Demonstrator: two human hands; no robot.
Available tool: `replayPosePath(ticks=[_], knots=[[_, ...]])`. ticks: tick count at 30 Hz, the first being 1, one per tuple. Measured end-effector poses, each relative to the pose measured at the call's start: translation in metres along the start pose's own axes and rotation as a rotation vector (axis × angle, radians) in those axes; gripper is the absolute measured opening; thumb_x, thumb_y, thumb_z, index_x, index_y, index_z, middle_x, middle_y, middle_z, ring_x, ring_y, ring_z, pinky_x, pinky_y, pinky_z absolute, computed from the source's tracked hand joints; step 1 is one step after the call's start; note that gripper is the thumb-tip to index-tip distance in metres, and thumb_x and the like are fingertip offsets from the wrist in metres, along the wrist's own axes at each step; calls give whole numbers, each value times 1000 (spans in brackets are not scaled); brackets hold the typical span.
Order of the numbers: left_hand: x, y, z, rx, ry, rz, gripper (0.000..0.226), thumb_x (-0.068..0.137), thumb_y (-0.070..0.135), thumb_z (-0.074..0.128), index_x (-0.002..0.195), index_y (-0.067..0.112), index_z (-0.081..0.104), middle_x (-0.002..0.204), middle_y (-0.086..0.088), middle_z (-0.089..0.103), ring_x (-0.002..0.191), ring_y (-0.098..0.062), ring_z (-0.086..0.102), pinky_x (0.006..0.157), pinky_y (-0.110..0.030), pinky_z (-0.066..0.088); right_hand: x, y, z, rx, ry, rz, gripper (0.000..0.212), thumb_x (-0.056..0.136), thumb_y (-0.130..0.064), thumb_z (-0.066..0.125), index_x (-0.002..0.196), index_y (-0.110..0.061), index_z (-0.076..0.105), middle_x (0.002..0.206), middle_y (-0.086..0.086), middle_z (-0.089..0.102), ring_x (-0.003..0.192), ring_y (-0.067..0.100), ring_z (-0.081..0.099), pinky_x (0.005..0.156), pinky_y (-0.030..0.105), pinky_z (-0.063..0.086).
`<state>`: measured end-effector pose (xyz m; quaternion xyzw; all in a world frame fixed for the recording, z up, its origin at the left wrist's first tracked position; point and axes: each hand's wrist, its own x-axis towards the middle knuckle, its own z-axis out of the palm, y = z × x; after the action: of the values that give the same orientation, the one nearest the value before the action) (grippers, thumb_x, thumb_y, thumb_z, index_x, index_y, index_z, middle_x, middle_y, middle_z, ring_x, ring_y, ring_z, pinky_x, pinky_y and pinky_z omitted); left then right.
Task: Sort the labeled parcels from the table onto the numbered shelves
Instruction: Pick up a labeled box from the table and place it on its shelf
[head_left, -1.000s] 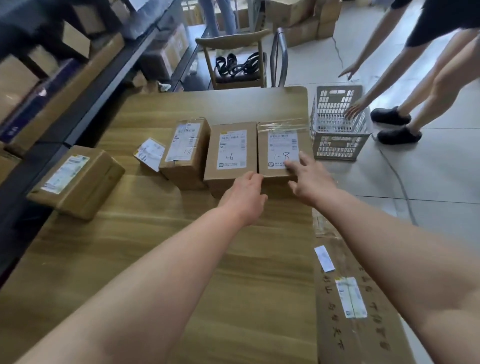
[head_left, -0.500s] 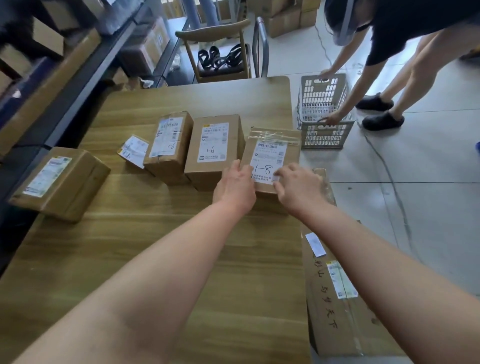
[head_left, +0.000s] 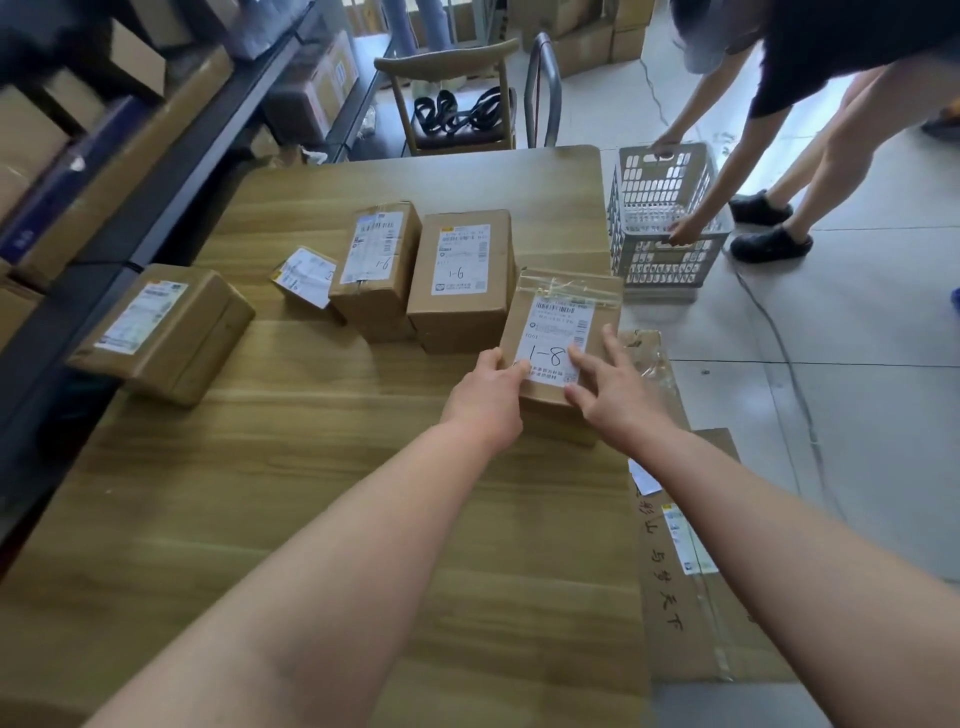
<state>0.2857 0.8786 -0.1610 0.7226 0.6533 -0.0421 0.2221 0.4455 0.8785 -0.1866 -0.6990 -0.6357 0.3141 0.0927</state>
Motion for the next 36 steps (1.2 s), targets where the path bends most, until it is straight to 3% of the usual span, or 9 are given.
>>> replayPosePath(ticks=[10, 16, 23, 26, 30, 33, 36], knots=[[-115, -64, 30, 14, -32, 43, 71, 91, 3, 53, 152, 30, 29, 159, -6, 13, 136, -30, 37, 109, -34, 35, -103, -30, 63, -25, -50, -14, 58, 96, -38, 52, 149, -37, 28, 161, -8, -12, 139, 26, 35, 104, 39, 38], [-182, -106, 40, -15, -53, 39, 68, 91, 3, 51, 150, 29, 32, 155, -8, 17, 131, -32, 42, 109, -35, 37, -154, -58, 97, -59, -91, -66, 59, 95, -38, 56, 148, -37, 30, 161, -9, -10, 143, 20, 28, 108, 39, 35], [-244, -145, 43, 8, -42, 45, 42, 95, 13, 50, 133, 30, 56, 124, -4, 40, 106, -30, 56, 91, -37, 47, -211, -73, 133, -114, -140, -196, 59, 94, -35, 58, 146, -36, 33, 161, -12, -7, 143, 16, 29, 103, 32, 37], [-245, -167, 43, -140, 22, -14, 36, 96, 25, 53, 131, 31, 58, 122, -1, 49, 110, -26, 57, 93, -36, 47, -226, -72, 140, -127, -171, -250, 61, 94, -34, 58, 148, -36, 30, 160, -17, -5, 141, 14, 32, 102, 32, 39], [-234, -183, 54, -520, -70, -228, 72, 94, 37, 58, 155, 26, 20, 153, -5, 37, 133, -27, 44, 111, -45, 37, -221, -75, 141, 6, -141, -131, 79, 92, -32, 61, 154, -28, 12, 161, -9, -10, 145, 17, 21, 111, 36, 30], [-237, -170, 73, -881, -137, -262, 55, 100, 26, 52, 150, 17, 30, 144, -8, 49, 122, -20, 52, 108, -37, 41, -205, -80, 144, 186, -118, -83, 76, 94, -26, 58, 154, -22, 11, 162, 2, 8, 147, 18, 15, 116, 32, 16], [-236, -160, 83, -1042, -44, -273, 47, 103, 16, 45, 148, 20, 34, 137, -3, 55, 114, -14, 54, 100, -28, 43, -189, -82, 142, 265, -172, -101, 75, 96, -21, 56, 155, -28, 9, 159, -1, 20, 144, 17, 24, 117, 34, 21]])
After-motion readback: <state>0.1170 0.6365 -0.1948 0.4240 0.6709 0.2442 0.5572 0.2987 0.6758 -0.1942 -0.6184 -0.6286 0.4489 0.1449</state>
